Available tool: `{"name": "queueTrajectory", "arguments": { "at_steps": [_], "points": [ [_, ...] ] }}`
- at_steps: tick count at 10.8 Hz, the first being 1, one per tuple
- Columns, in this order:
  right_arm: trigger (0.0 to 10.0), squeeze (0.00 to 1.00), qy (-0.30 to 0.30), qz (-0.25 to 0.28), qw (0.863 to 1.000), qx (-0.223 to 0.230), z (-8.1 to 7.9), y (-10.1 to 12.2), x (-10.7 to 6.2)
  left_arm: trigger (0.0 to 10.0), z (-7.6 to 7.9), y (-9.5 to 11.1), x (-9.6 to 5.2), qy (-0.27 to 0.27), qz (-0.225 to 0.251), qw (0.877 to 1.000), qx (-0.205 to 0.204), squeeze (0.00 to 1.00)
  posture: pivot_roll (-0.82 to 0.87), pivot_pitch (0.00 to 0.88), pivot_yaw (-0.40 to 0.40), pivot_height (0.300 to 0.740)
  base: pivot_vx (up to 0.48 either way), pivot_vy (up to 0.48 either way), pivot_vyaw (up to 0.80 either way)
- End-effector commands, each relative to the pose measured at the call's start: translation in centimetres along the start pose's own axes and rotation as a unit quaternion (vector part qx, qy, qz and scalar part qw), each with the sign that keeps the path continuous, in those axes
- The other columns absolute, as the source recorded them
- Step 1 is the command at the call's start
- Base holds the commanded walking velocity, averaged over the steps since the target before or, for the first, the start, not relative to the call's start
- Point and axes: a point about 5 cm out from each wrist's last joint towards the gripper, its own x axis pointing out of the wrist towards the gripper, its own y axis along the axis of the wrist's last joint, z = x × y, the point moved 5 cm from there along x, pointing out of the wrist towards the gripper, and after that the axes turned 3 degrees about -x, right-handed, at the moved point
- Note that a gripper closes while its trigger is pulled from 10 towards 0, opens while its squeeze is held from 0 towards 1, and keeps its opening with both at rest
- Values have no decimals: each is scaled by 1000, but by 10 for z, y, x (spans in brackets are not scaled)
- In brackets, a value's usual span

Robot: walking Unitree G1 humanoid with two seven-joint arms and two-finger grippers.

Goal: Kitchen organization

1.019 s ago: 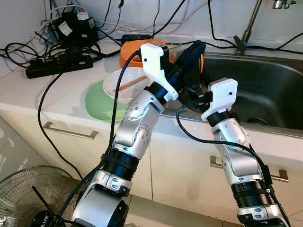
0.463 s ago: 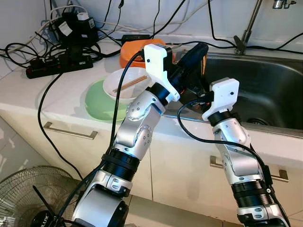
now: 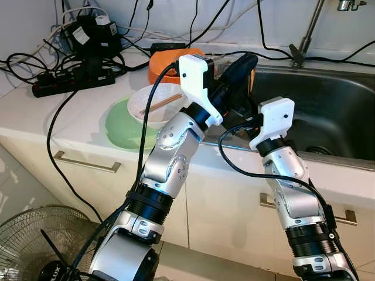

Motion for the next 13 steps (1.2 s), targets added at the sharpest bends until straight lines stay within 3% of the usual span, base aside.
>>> {"name": "queueTrajectory", "arguments": {
  "at_steps": [1, 4, 8, 9, 13],
  "points": [
    [0, 0, 3, -2, 1000, -3, -1, -1, 1, 10000, 13, -7, 5, -2, 9, 1000, -29, 1000, 32, 0, 93, 740, 0, 0, 0],
    [0, 0, -3, -4, 1000, -5, 2, -3, 0, 10000, 18, -8, 0, -17, 3, 999, -36, 1000, 31, 0, 95, 740, 0, 0, 0],
    [0, 0, -15, -15, 1000, -14, 10, -12, 1, 10000, 14, -8, -14, -12, -5, 999, -34, 1000, 34, 0, 93, 740, 0, 0, 0],
    [0, 0, -24, -19, 999, -24, 19, -14, 3, 10000, 10, -3, -18, -3, 2, 999, -34, 0, 37, 0, 92, 740, 0, 0, 0],
    [0, 0, -46, -29, 997, -49, 40, -21, 7, 10000, -17, 5, -39, 58, 7, 998, -37, 0, 41, 0, 92, 740, 0, 0, 0]
  ]
}}
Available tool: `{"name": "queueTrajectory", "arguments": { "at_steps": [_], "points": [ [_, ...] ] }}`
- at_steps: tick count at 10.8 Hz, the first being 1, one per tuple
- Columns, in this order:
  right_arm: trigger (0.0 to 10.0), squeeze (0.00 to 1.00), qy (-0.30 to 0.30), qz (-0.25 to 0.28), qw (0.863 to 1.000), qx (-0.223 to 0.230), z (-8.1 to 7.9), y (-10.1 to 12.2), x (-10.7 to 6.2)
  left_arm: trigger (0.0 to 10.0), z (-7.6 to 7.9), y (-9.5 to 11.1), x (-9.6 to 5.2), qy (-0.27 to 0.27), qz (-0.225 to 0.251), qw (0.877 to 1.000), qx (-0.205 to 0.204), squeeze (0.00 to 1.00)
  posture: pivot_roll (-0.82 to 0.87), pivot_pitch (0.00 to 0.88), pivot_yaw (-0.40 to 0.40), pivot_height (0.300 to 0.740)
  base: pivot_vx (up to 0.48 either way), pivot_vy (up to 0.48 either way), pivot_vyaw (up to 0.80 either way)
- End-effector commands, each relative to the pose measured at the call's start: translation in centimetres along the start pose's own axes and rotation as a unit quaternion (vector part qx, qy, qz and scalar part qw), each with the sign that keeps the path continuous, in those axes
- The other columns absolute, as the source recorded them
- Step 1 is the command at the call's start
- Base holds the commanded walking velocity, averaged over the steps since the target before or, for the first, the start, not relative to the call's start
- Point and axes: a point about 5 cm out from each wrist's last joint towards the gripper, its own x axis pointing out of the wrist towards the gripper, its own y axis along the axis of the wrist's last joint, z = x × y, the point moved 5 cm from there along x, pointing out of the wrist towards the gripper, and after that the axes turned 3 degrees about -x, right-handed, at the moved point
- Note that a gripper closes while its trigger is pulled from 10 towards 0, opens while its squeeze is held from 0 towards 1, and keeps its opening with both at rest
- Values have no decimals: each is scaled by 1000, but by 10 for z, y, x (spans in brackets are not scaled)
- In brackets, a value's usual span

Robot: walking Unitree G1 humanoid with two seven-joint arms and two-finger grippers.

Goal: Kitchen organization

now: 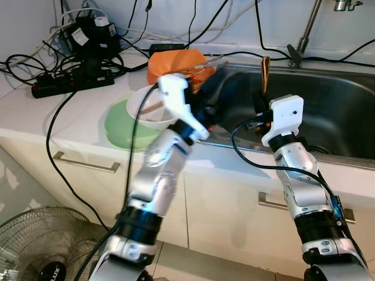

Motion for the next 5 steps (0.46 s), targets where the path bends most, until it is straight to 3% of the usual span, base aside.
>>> {"name": "queueTrajectory", "arguments": {
  "at_steps": [1, 3, 4, 5],
  "points": [
    [0, 0, -19, 1, 1000, -7, 10, 0, 4, 10000, -10, 3, -6, 21, -1, 1000, 3, 0, 41, 0, 96, 740, 0, 0, 0],
    [0, 0, -47, -21, 999, -15, 27, -13, 0, 10000, -30, -25, -36, 53, -68, 996, 16, 0, 41, 0, 96, 740, 0, 0, 0],
    [0, 0, -50, -22, 998, -18, 29, -14, 0, 10000, -31, -32, -41, 53, -85, 995, 21, 0, 40, 0, 97, 740, 0, 0, 0],
    [10000, 0, -66, -27, 997, -29, 37, -17, 1, 10000, -31, -50, -55, 50, -127, 990, 24, 0, 42, 0, 97, 740, 0, 0, 0]
  ]
}}
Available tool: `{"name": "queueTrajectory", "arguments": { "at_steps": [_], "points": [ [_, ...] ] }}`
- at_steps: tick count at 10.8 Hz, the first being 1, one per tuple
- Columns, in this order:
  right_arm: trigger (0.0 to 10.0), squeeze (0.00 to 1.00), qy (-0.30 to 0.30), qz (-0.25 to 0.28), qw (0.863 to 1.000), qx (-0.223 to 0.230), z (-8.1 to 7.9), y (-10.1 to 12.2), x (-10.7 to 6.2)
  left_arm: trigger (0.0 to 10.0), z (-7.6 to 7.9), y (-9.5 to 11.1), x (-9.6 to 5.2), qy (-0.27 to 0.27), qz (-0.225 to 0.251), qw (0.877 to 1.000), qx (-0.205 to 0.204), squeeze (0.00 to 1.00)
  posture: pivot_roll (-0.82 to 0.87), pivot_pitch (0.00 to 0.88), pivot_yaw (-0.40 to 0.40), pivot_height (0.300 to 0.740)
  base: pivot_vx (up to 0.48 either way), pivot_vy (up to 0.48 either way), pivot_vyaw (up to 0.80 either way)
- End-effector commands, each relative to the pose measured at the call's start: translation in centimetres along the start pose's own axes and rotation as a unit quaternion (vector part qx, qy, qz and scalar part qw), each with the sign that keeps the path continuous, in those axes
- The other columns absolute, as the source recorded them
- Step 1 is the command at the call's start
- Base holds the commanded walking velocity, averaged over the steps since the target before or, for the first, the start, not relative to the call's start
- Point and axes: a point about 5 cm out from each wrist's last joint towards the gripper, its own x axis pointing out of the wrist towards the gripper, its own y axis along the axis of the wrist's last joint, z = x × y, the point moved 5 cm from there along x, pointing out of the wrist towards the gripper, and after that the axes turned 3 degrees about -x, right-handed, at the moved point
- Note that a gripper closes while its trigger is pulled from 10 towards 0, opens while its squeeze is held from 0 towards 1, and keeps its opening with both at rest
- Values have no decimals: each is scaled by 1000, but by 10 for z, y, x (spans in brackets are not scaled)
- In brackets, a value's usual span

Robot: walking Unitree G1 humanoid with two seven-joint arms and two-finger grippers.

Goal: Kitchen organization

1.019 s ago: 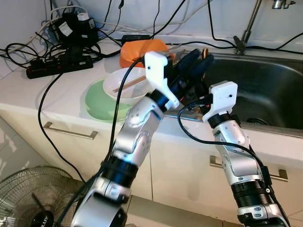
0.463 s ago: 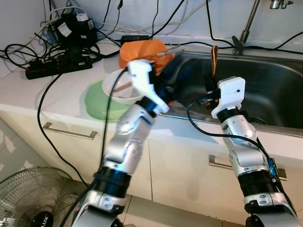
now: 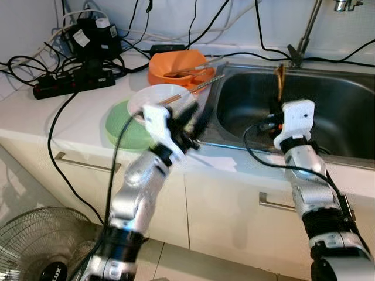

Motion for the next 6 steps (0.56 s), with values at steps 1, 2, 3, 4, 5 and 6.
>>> {"name": "queueTrajectory", "arguments": {
  "at_steps": [1, 2, 3, 4, 5, 6],
  "points": [
    [10000, 0, -17, 7, 1000, -8, 9, 3, 5, 10000, 0, -12, -4, -7, -30, 999, 12, 0, 43, 0, 94, 740, 0, 0, 0],
    [10000, 0, -19, 9, 1000, -10, 10, 4, 7, 10000, 2, -17, -5, -12, -42, 999, 20, 0, 43, 0, 94, 740, 0, 0, 0],
    [10000, 0, -22, 14, 1000, -10, 12, 6, 8, 10000, 2, -24, -6, -13, -55, 998, 30, 0, 44, 0, 95, 740, 0, 0, 0],
    [10000, 0, -31, 13, 999, -4, 14, 6, 10, 10000, 2, -30, -6, -15, -65, 997, 38, 0, 42, 0, 94, 740, 0, 0, 0],
    [10000, 0, -36, 12, 999, -1, 16, 5, 12, 10000, 3, -36, -6, -16, -73, 996, 47, 0, 45, 0, 94, 740, 0, 0, 0],
    [10000, 0, -48, 12, 999, 4, 17, 4, 13, 10000, -2, -45, -5, -1, -80, 995, 65, 0, 47, 0, 91, 740, 0, 0, 0]
  ]
}}
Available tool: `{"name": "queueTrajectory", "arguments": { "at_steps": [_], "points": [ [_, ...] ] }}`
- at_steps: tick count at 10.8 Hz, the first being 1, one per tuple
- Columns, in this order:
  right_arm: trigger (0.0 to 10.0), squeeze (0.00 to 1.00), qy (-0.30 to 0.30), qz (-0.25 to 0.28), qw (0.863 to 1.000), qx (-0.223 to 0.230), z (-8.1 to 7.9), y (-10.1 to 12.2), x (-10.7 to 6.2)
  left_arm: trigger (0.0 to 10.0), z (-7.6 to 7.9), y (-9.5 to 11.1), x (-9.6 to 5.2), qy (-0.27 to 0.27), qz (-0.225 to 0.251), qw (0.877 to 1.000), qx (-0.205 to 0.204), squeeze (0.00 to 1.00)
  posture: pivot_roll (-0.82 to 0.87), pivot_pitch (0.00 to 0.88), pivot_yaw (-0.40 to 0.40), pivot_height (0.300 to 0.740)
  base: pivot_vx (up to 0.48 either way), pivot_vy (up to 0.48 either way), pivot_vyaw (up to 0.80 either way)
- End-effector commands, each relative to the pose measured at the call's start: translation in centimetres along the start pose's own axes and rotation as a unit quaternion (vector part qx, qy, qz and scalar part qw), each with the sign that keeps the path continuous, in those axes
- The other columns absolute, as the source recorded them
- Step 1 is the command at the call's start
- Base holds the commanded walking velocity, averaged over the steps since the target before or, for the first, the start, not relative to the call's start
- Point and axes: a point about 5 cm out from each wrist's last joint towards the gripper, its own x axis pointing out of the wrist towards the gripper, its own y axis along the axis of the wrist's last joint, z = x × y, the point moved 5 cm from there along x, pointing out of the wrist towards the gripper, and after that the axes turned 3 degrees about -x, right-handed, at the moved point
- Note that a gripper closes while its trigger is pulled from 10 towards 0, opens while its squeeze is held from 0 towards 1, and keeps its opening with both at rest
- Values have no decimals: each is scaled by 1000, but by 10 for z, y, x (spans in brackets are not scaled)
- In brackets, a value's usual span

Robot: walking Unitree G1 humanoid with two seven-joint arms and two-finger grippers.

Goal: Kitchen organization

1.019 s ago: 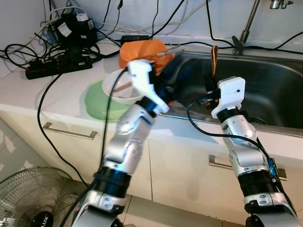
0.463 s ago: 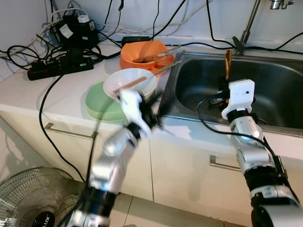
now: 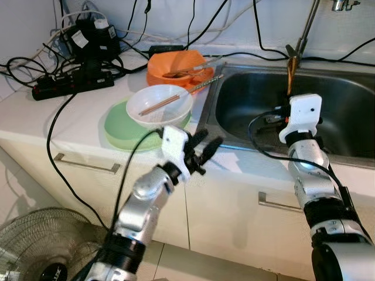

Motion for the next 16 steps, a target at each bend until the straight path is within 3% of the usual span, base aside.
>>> {"name": "queueTrajectory", "arguments": {
  "at_steps": [1, 5, 7, 12, 16],
  "points": [
    [10000, 0, -14, 20, 1000, 10, 2, 11, 7, 10000, -3, 4, 4, 7, 8, 1000, 14, 0, 48, 0, 88, 740, 0, 0, 0],
    [10000, 0, -28, 51, 998, 25, 0, 24, 11, 10000, 1, 7, 14, 13, 46, 997, 57, 0, 51, 0, 77, 740, 0, 0, 0],
    [10000, 0, -28, 60, 998, 24, -1, 28, 14, 10000, 16, 1, 18, -13, 47, 995, 87, 0, 49, 0, 75, 740, 0, 0, 0],
    [10000, 0, -14, 54, 998, 18, -6, 27, 18, 10000, 16, -10, 16, -22, 35, 995, 86, 0, 55, 0, 75, 740, 0, 0, 0],
    [10000, 0, 4, 16, 1000, 21, -20, 7, 13, 10000, 18, -12, 15, -34, 28, 996, 84, 0, 62, 0, 75, 740, 0, 0, 0]
  ]
}}
